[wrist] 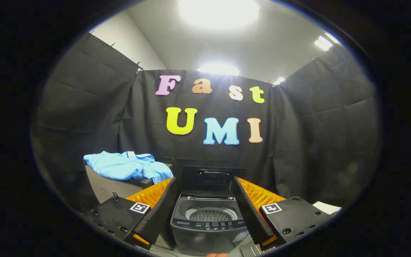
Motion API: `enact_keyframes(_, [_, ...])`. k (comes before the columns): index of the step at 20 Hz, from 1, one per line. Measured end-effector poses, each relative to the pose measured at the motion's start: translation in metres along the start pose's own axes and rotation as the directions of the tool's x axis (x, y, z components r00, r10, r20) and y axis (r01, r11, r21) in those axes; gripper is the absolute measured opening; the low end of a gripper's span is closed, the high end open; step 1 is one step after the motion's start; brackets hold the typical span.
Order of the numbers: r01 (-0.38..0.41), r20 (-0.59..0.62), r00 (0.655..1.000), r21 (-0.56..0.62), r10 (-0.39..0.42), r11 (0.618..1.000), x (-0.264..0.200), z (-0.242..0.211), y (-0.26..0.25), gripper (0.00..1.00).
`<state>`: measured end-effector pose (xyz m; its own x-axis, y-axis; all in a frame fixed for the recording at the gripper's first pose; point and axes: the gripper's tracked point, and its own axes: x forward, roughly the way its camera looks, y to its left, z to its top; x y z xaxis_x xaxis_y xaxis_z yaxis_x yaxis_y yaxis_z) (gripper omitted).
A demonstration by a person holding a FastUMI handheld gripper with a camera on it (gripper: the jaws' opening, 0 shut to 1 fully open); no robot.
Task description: Put the clothes into the washing machine and then close the washing machine lid.
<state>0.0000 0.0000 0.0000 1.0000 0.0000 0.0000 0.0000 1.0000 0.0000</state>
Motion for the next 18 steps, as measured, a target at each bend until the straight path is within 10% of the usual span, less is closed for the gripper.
enact_keyframes(18, [-0.015, -0.018, 1.000, -0.012, 0.014, 1.000, -0.0002, -0.0070, 0.0042, 0.98])
